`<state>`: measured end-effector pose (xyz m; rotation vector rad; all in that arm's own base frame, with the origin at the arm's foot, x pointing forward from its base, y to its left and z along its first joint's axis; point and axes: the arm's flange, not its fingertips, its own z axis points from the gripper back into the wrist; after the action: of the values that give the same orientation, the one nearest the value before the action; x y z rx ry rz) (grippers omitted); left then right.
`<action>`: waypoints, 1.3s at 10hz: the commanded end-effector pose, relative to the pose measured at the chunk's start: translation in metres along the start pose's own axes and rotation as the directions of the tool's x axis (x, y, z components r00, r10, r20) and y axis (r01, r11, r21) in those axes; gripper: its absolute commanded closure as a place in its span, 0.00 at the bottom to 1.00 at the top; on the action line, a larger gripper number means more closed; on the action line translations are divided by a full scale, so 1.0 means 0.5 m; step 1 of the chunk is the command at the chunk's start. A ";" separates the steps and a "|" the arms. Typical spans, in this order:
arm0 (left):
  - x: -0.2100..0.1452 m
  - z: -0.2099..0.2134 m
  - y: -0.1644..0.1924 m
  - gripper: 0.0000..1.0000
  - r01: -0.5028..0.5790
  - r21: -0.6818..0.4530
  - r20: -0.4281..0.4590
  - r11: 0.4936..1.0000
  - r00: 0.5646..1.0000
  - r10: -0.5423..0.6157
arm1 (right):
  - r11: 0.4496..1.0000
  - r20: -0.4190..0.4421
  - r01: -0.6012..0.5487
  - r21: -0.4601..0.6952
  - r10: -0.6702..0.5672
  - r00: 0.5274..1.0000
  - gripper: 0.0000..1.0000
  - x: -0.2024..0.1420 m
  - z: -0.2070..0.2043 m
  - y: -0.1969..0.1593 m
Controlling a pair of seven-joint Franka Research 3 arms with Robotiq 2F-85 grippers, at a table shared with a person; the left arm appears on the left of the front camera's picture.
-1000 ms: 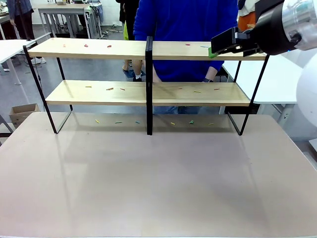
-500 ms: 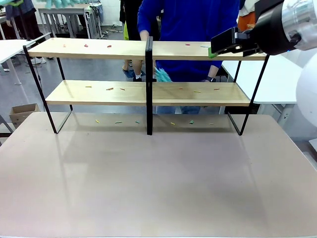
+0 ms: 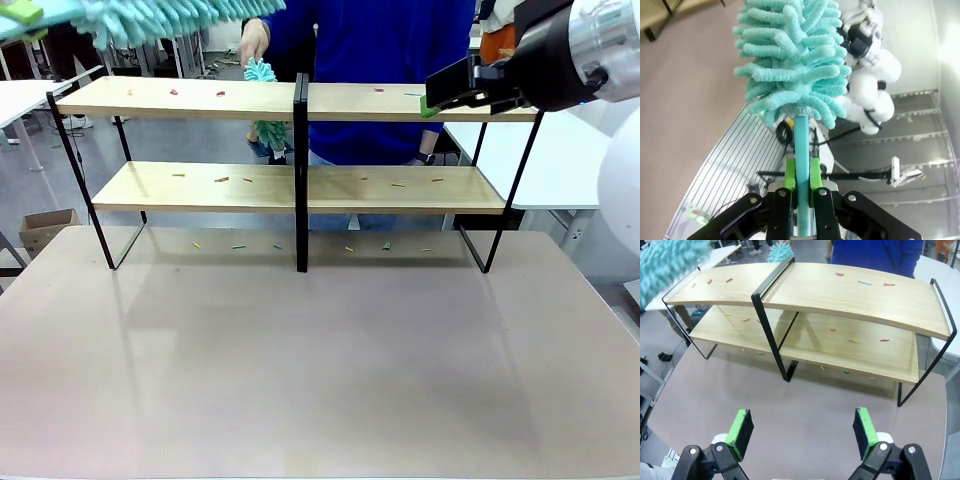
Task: Clean the shelves.
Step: Clean a randomly selected level of the Shelf with the Duster.
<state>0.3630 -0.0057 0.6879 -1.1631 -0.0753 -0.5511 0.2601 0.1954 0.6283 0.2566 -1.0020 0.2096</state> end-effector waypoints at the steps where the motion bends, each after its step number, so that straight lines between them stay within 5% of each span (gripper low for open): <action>1: -0.080 -0.042 0.007 0.87 0.031 0.049 -0.057 0.998 0.998 -0.028 | 1.000 0.001 0.003 0.003 -0.003 1.000 0.00 0.002 0.000 0.000; 5: -0.133 -0.121 -0.003 0.87 0.082 0.071 -0.144 0.994 0.987 -0.071 | 1.000 0.001 0.003 0.003 -0.003 1.000 0.00 0.002 0.000 0.000; 9: -0.094 -0.136 0.002 0.87 0.068 0.075 -0.127 0.995 0.990 -0.058 | 1.000 0.001 0.003 0.003 -0.003 1.000 0.00 0.002 0.000 0.000; 13: -0.114 0.009 0.007 0.87 0.035 0.058 0.092 0.998 0.995 -0.040 | 1.000 0.001 0.003 0.003 -0.003 1.000 0.00 0.002 0.000 0.000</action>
<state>0.3248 -0.0017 0.6497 -1.0818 -0.1179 -0.5591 0.2601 0.1953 0.6283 0.2567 -1.0020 0.2094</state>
